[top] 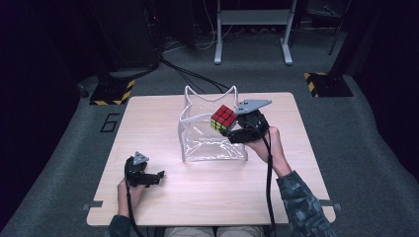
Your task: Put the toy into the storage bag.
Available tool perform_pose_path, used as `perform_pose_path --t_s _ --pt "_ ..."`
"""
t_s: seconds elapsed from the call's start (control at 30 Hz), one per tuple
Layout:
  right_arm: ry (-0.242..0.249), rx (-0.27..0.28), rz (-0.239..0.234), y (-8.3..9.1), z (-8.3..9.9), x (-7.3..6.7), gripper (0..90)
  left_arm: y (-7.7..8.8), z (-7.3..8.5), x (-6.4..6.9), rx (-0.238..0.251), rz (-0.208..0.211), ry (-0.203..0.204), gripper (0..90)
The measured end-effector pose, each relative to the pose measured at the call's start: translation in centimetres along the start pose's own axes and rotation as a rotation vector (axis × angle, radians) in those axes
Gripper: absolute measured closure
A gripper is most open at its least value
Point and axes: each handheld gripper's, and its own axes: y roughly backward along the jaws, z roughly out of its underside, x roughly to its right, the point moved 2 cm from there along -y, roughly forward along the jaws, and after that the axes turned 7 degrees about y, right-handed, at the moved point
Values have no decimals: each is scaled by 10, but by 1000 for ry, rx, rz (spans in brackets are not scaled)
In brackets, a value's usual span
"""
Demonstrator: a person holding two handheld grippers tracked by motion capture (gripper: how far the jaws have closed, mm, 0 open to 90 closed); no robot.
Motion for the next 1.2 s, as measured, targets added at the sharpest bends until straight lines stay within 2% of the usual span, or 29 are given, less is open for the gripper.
perform_pose_path --t_s 0.6,1.2 --pt "12 -9 15 -5 -22 12 335 0 0 0 -1 1 0 48" --pt "10 -43 14 -24 -34 24 335 0 0 0 -4 6 1 49"
